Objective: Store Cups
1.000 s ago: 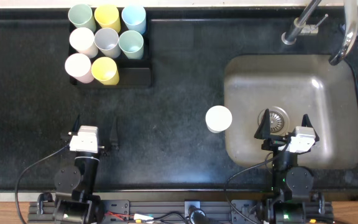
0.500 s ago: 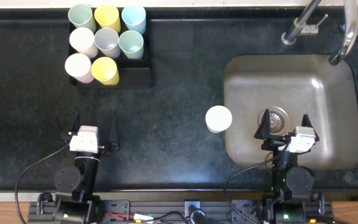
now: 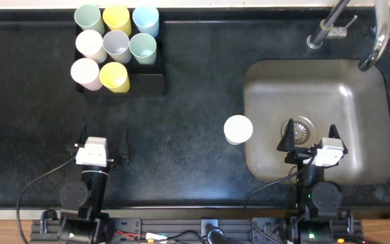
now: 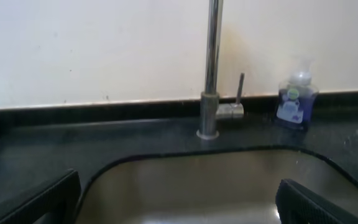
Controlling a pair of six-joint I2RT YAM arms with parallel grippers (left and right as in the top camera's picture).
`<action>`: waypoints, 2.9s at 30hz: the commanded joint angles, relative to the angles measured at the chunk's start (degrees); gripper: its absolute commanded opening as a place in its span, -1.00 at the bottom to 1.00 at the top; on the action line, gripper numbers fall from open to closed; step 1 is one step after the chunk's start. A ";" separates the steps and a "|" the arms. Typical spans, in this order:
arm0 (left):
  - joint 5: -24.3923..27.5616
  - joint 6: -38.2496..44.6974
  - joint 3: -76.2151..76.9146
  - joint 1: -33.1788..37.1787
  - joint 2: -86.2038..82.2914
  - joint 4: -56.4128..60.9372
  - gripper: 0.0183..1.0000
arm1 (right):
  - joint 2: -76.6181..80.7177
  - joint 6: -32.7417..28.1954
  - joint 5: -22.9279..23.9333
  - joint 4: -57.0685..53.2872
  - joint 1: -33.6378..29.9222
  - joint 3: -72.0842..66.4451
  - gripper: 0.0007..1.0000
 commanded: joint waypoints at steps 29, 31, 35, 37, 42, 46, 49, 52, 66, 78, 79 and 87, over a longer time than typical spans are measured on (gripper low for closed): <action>0.59 1.25 -0.07 0.26 -0.48 -0.15 1.00 | 79.10 -11.87 -7.82 -77.44 14.62 77.66 1.00; 0.59 1.25 -0.07 0.26 -0.48 -0.15 1.00 | 81.55 -15.98 -9.27 -77.18 14.53 77.66 1.00; 0.59 1.25 -0.07 0.26 -0.48 -0.15 1.00 | 85.50 -18.45 -9.66 -77.00 14.51 77.66 0.99; 0.59 1.27 -0.07 0.26 -0.48 -0.15 1.00 | 87.01 -19.80 -11.17 -77.00 14.53 77.66 0.99; 0.59 1.25 -0.07 0.26 -0.48 -0.15 1.00 | 90.44 -20.39 -13.05 -76.30 14.53 77.66 1.00; 0.61 1.25 -0.07 0.26 -0.48 -0.15 1.00 | 92.65 -20.39 -13.07 -74.29 14.53 77.66 1.00; 0.61 1.25 -0.07 0.26 -0.48 -0.15 1.00 | 94.57 -20.41 -13.05 -73.09 14.53 77.66 1.00; 0.59 1.25 -0.07 0.26 -0.48 -0.15 1.00 | 96.35 -20.81 -13.03 -72.83 14.53 77.66 1.00; 0.59 1.25 -0.07 0.26 -0.48 -0.15 0.99 | 100.13 -21.70 -13.03 -69.88 14.53 77.66 0.99; 0.61 1.25 -0.07 0.26 -0.48 -0.15 1.00 | 100.13 -22.12 -20.11 -69.66 15.41 77.64 -0.91; 0.59 1.25 -0.07 0.26 -0.48 -0.15 1.00 | 100.13 -22.14 -20.90 -69.66 15.72 77.64 -0.91; 0.59 1.25 -0.07 0.26 -0.48 -0.15 1.00 | 99.58 -18.01 -18.03 -76.32 18.03 88.13 -0.91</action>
